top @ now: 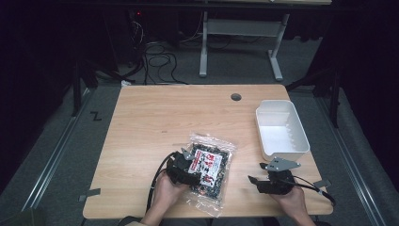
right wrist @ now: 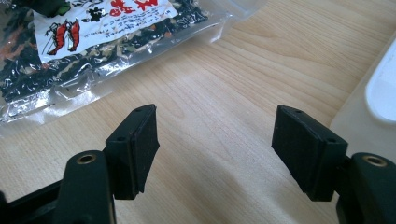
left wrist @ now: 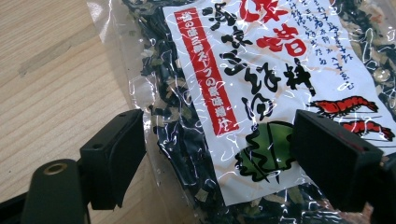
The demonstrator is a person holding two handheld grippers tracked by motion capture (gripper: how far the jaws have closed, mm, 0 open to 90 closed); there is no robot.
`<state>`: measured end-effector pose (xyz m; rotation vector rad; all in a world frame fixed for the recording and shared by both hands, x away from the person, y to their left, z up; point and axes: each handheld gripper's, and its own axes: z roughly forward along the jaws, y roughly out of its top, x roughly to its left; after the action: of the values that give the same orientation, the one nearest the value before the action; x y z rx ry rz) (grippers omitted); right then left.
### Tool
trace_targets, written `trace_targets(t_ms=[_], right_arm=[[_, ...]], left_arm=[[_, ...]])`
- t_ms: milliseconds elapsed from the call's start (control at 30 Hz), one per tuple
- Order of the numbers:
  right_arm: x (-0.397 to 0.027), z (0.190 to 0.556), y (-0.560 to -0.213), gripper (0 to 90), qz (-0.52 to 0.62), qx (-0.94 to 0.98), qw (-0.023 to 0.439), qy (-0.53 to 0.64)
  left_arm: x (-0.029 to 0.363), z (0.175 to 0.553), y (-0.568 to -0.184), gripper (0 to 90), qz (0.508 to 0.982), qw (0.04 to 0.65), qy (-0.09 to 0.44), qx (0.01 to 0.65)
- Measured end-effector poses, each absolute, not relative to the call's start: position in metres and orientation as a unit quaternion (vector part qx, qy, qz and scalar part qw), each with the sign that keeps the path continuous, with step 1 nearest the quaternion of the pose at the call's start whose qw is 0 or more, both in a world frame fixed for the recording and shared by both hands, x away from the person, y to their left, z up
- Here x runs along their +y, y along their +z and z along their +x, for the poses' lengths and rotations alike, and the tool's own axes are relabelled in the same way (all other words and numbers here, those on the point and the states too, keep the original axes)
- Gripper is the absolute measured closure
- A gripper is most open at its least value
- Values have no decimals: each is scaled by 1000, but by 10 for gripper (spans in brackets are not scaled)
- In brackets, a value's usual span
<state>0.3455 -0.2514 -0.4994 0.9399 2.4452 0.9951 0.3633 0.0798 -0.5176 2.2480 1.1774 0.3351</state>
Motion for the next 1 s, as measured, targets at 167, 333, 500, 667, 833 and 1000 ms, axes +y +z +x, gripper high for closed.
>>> trace_targets(t_ms=[167,333,500,667,833,1000], right_arm=[[-250,345,-501,319,329,864,161,345],[-250,344,-501,355,319,867,144,354],[-248,345,-504,358,321,875,131,338],[-247,344,-504,349,323,870,129,350],[-248,345,-500,351,323,865,132,361],[-249,347,-493,389,322,859,133,376]], left_arm=[[80,364,-517,190,846,287,123,433],[78,362,-516,227,853,283,124,421],[76,358,-515,244,856,285,133,411],[77,355,-516,244,856,285,129,411],[77,355,-516,243,860,288,117,405],[75,353,-515,243,867,288,111,392]])
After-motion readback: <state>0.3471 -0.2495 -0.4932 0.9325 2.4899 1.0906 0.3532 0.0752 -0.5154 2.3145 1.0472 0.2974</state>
